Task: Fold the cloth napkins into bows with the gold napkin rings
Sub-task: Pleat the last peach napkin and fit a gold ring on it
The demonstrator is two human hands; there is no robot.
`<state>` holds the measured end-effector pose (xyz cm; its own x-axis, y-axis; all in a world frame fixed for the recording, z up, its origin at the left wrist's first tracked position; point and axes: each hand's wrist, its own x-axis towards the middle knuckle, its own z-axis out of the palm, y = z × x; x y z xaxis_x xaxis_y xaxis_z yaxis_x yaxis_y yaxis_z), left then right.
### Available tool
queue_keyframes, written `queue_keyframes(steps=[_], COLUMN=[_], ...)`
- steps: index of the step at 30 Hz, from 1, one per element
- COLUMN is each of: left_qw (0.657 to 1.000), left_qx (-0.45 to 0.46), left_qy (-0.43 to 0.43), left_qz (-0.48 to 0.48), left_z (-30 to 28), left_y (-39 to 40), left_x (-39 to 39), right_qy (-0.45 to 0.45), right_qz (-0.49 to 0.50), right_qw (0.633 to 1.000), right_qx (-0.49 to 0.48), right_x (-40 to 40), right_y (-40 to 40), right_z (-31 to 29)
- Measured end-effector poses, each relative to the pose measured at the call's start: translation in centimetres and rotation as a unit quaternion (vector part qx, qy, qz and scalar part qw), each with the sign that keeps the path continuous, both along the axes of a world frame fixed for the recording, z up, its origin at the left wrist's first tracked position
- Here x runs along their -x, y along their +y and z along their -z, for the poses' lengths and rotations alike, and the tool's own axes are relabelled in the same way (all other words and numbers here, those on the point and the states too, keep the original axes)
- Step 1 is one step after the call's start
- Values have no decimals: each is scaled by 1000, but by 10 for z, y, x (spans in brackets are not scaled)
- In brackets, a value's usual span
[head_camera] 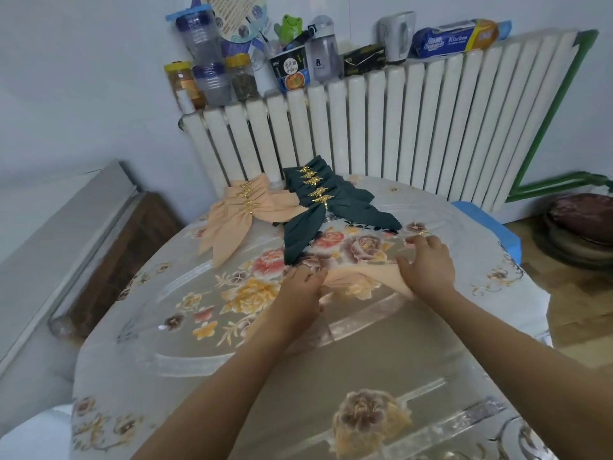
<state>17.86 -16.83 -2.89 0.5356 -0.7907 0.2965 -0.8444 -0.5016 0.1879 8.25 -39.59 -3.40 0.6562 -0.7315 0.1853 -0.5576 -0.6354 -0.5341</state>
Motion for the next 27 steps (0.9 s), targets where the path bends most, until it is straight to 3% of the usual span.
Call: queue_keyframes(steps=[9, 23, 27], left_qw=[1000, 999, 998], left_qx=[26, 41, 60], left_qy=[5, 26, 16], left_qz=[-9, 13, 21], left_z=[18, 25, 26], left_y=[-36, -46, -44], left_x=[-28, -25, -23], right_qy=[34, -31, -5], right_qz=[87, 42, 32], right_qw=[995, 998, 999], right_qx=[32, -31, -14], right_x=[-30, -30, -23], right_y=[-49, -71, -68], right_z=[16, 23, 19])
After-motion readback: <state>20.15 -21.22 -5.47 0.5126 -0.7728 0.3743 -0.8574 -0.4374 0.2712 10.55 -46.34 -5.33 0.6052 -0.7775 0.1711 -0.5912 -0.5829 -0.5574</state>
